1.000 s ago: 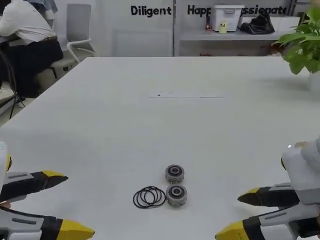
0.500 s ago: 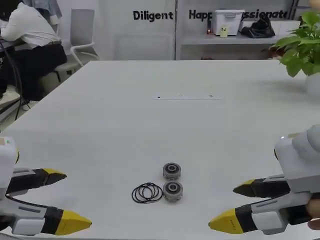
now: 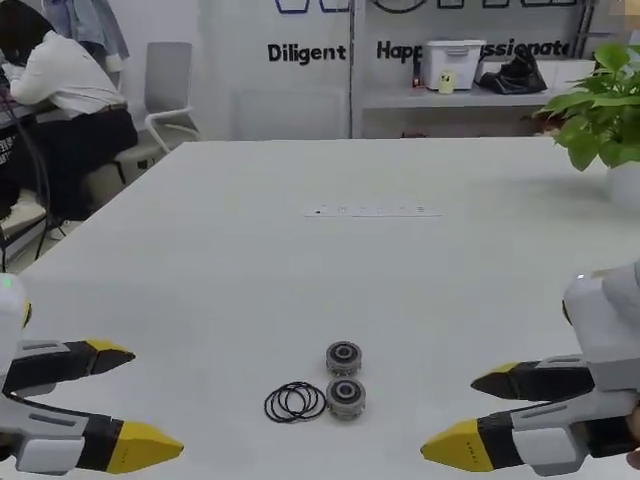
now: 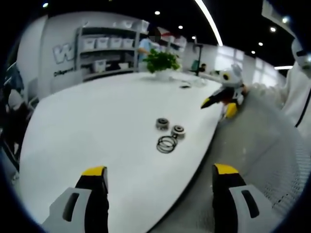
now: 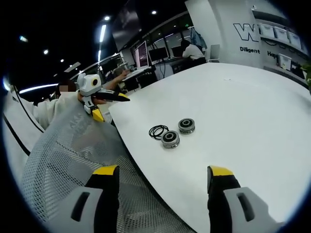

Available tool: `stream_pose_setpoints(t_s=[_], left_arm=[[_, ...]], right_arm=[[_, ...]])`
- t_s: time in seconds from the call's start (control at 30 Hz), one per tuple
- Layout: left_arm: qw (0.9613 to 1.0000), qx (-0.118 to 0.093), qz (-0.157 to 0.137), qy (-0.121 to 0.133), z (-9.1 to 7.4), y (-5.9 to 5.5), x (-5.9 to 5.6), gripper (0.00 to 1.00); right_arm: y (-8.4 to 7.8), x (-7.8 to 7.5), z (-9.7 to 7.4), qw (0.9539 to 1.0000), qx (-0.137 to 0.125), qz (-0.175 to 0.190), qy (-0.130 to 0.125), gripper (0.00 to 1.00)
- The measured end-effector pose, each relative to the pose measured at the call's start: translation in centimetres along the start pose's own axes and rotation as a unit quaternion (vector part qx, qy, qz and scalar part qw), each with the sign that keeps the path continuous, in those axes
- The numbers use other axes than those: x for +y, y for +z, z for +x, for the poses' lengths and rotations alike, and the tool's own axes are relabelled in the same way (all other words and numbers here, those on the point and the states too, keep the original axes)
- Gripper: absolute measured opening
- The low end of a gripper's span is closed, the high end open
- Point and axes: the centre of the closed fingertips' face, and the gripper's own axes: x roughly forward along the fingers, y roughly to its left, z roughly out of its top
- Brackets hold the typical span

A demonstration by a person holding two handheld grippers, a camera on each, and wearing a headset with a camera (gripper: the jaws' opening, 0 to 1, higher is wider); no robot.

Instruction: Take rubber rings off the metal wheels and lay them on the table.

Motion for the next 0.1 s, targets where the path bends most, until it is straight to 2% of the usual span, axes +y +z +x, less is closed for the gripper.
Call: stream_pose_setpoints(t_s=[0.1], left_arm=[[0.9999, 0.002, 0.011, -0.003, -0.15, 0.24, -0.46, 0.9]], right_arm=[[0.19, 0.07, -0.04, 1.0, -0.004, -0.001, -0.002, 0.69]])
